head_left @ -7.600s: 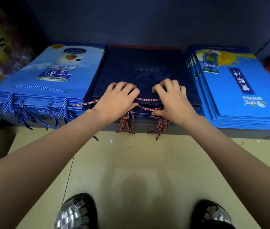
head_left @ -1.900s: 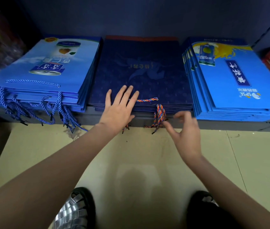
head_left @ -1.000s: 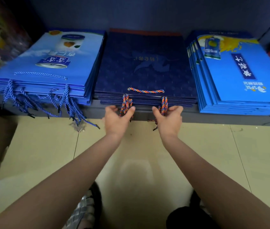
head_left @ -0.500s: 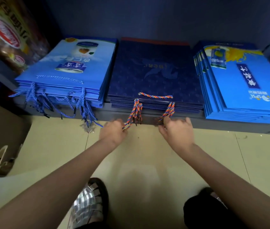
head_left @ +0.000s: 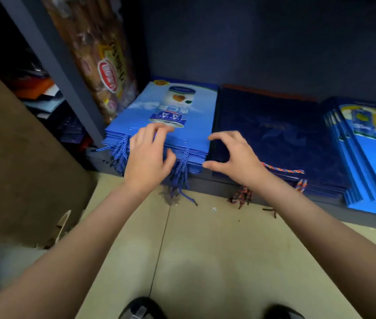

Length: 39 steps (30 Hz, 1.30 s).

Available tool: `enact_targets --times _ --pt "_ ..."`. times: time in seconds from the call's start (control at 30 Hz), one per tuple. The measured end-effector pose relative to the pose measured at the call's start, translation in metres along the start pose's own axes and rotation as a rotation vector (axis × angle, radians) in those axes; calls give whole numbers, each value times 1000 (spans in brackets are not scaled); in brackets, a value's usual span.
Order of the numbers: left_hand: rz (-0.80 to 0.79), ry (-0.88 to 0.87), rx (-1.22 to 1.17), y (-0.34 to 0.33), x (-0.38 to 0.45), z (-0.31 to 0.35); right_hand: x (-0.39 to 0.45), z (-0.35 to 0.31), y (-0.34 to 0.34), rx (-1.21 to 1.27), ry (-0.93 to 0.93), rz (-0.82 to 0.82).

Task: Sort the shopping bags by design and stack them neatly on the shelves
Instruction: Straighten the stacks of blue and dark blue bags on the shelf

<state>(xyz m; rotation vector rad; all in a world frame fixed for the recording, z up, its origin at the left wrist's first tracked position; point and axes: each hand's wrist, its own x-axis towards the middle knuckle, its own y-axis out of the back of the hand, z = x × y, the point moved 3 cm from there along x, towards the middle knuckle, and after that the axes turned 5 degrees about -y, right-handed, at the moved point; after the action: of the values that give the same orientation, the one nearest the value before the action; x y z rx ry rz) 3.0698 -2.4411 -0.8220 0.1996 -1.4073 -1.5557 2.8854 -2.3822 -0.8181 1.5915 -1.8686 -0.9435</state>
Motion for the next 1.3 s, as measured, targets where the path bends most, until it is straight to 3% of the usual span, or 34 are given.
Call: enact_targets --times 0.17,0.3,0.4,0.57,0.7,0.83,1.0,1.1,1.2,1.3 --pt "-584 -96 171 20 22 -52 35 -23 -21 -217 -29 -205" --pt "-793 -111 435 36 56 -62 47 -45 -18 -388 -16 -292" --pt "-901 -115 461 23 69 -59 50 -48 -19 -519 -18 -348" --pt "-806 -88 407 21 75 -64 54 -45 -11 -514 26 -207" --pt "-845 -30 352 16 61 -69 41 -31 -19 -414 0 -249" --pt "-886 -80 452 14 55 -70 44 -30 -28 -553 18 -190" --pt "-807 -45 488 13 65 -65 55 -35 -24 -484 -35 -96" --pt "-814 -30 560 7 57 -66 49 -32 -31 -619 -34 -111" --pt "-755 -122 693 1 48 -66 41 -26 -43 -777 12 -103" --pt "-704 -162 727 -2 42 -67 36 -22 -55 -790 51 -42"
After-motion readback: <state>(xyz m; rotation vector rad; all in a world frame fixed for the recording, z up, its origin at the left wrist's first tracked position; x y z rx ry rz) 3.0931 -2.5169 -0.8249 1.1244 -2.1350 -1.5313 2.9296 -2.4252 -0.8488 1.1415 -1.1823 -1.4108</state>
